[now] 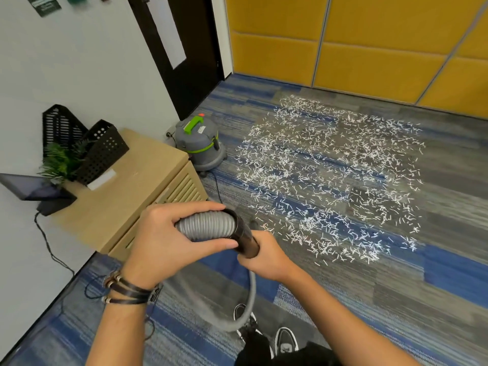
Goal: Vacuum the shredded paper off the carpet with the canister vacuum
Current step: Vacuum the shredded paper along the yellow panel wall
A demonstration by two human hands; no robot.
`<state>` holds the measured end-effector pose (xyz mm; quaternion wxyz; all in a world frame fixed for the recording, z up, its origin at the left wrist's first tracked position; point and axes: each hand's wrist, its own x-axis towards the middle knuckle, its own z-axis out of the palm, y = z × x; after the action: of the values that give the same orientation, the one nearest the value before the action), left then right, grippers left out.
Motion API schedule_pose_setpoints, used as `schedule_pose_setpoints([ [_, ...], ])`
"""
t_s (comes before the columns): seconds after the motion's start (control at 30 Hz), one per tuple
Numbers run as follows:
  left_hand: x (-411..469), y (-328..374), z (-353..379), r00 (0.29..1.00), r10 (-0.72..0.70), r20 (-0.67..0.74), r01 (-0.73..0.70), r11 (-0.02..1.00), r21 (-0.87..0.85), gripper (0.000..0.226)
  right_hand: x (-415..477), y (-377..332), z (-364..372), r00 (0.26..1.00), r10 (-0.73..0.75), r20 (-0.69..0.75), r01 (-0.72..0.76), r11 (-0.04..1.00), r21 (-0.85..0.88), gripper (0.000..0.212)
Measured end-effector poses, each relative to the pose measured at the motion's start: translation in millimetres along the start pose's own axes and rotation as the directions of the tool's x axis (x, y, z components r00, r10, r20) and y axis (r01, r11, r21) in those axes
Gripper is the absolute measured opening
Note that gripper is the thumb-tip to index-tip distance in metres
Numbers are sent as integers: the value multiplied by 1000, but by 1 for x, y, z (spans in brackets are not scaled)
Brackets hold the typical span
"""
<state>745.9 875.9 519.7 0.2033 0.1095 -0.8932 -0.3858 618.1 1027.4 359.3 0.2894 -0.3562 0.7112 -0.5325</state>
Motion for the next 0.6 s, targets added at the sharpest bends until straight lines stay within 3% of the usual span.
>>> schedule_pose_setpoints([
  [0.17, -3, 16, 3, 997, 37, -66, -30, 994, 104, 54, 0, -4, -5, 996, -39, -77, 39, 999, -5, 18],
  [0.33, -7, 3, 26, 993, -118, 17, 114, 985, 130, 57, 10, 11, -13, 999, 30, -26, -32, 997, -75, 44],
  [0.43, -14, 2, 34, 986, -155, 66, 149, 985, 86, 57, -2, 18, -16, 998, 54, 17, -52, 994, -101, 45],
  [0.6, -23, 24, 37, 986, -95, 136, 89, 995, 49, 55, -36, 24, -13, 996, 86, 38, -85, 996, -19, 40],
])
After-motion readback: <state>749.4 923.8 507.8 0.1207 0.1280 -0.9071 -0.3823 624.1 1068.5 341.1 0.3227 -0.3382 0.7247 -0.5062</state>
